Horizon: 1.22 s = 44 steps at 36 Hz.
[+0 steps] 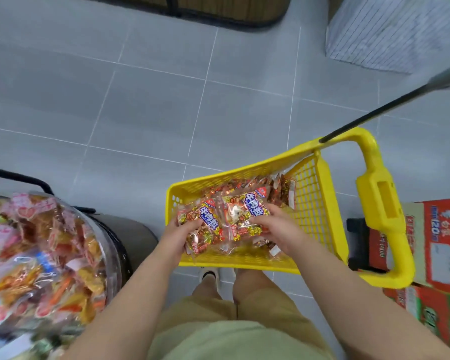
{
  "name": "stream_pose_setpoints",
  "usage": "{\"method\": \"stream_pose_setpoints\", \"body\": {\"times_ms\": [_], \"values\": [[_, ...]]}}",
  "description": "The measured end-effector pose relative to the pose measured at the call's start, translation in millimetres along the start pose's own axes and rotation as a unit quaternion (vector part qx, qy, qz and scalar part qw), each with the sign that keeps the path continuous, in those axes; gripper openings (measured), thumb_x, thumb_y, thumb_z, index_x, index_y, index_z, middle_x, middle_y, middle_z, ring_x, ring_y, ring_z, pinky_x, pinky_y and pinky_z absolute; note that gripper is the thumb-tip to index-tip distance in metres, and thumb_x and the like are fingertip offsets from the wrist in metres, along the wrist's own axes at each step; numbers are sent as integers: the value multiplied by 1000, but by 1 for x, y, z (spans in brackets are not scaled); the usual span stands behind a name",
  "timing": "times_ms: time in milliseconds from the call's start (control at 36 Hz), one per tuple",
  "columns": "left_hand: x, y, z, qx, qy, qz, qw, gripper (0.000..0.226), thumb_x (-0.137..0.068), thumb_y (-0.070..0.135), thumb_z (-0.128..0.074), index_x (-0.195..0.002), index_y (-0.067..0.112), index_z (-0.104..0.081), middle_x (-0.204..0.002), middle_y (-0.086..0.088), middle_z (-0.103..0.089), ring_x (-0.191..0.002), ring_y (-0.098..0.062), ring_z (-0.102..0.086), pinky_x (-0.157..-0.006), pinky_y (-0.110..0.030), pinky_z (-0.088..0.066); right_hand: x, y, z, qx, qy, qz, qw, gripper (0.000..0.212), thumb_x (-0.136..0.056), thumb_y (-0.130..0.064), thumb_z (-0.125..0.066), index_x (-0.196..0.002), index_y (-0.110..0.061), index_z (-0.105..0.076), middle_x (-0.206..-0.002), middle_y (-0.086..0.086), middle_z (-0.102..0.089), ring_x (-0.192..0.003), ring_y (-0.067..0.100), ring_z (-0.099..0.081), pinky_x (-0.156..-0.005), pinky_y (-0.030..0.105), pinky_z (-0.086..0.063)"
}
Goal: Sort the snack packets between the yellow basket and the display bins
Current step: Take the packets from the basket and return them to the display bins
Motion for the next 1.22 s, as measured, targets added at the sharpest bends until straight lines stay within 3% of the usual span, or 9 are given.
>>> {"method": "stream_pose_setpoints", "body": {"times_ms": [222, 333, 444, 583, 694, 833, 972, 1139, 1222], "values": [[71, 6, 59, 75, 66, -69, 993, 42, -85, 1, -65, -125, 6, -54, -114, -27, -64, -74, -31, -67, -60, -40, -58, 47, -21, -52, 39, -52, 51, 997, 78, -75, -17, -75, -142, -25, -37, -144, 6, -42, -104, 27, -61, -84, 44, -55], [116, -20, 105, 139, 144, -97, 975, 43, -83, 3, -68, -124, 10, -55, -117, -23, -65, -98, -40, -65, -87, -56, -51, 65, -27, -87, 116, -97, 94, 984, 72, -77, -16, -74, -140, -22, -40, -135, 7, -51, -104, 22, -59, -75, 33, -51], [167, -62, 146, 214, 228, -121, 942, 46, -84, 2, -68, -127, 8, -52, -120, -24, -63, -106, -41, -62, -89, -51, -51, 85, -24, -129, 166, -159, 124, 965, 58, -77, -8, -73, -129, -23, -53, -88, -12, -70, -69, 5, -67, -52, 16, -49], [230, -123, 180, 335, 290, -143, 885, 42, -87, 2, -63, -128, 5, -54, -119, -26, -62, -102, -42, -62, -86, -57, -50, 118, -2, -186, 207, -260, 124, 935, 58, -77, 2, -69, -130, -18, -53, -117, 9, -65, -96, 25, -65, -79, 39, -55], [272, -170, 206, 412, 332, -172, 831, 41, -86, 4, -65, -125, 4, -56, -113, -25, -66, -85, -33, -68, -71, -44, -59, 145, 23, -231, 284, -318, 129, 895, 51, -75, 9, -65, -120, -14, -58, -100, 12, -69, -87, 26, -60, -79, 40, -46], [310, -218, 239, 493, 366, -213, 760, 46, -82, 6, -69, -124, 18, -53, -115, -18, -67, -102, -38, -65, -92, -62, -47, 177, 45, -285, 350, -360, 157, 850, 39, -74, 11, -64, -104, -14, -63, -83, -3, -72, -81, 15, -64, -78, 28, -52], [338, -248, 275, 515, 361, -216, 747, 60, -62, 15, -78, -117, 11, -55, -98, -17, -73, -84, -36, -72, -68, -53, -58, 211, 60, -345, 402, -368, 198, 815, 49, -74, -3, -72, -118, -20, -60, -107, 2, -66, -98, 22, -63, -94, 41, -49], [366, -277, 357, 471, 405, -239, 746, 37, -75, 9, -76, -109, 10, -62, -88, -12, -74, -81, -31, -72, -65, -45, -59, 260, 76, -422, 384, -360, 232, 818, 35, -73, -13, -78, -101, -29, -62, -91, -15, -63, -73, 5, -63, -53, 15, -46], [384, -284, 401, 447, 420, -254, 748, 34, -75, 7, -76, -104, 18, -61, -96, -12, -71, -82, -33, -66, -59, -39, -58, 281, 91, -458, 361, -370, 208, 831, 43, -73, -9, -78, -110, -22, -63, -93, -1, -69, -81, 13, -68, -67, 23, -53]]}}
Point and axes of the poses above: each hand's wrist, its own x-axis away from the middle knuckle, its own z-axis out of the back of the hand, y = z × x, the point moved 8 cm from there along -x, towards the middle knuckle
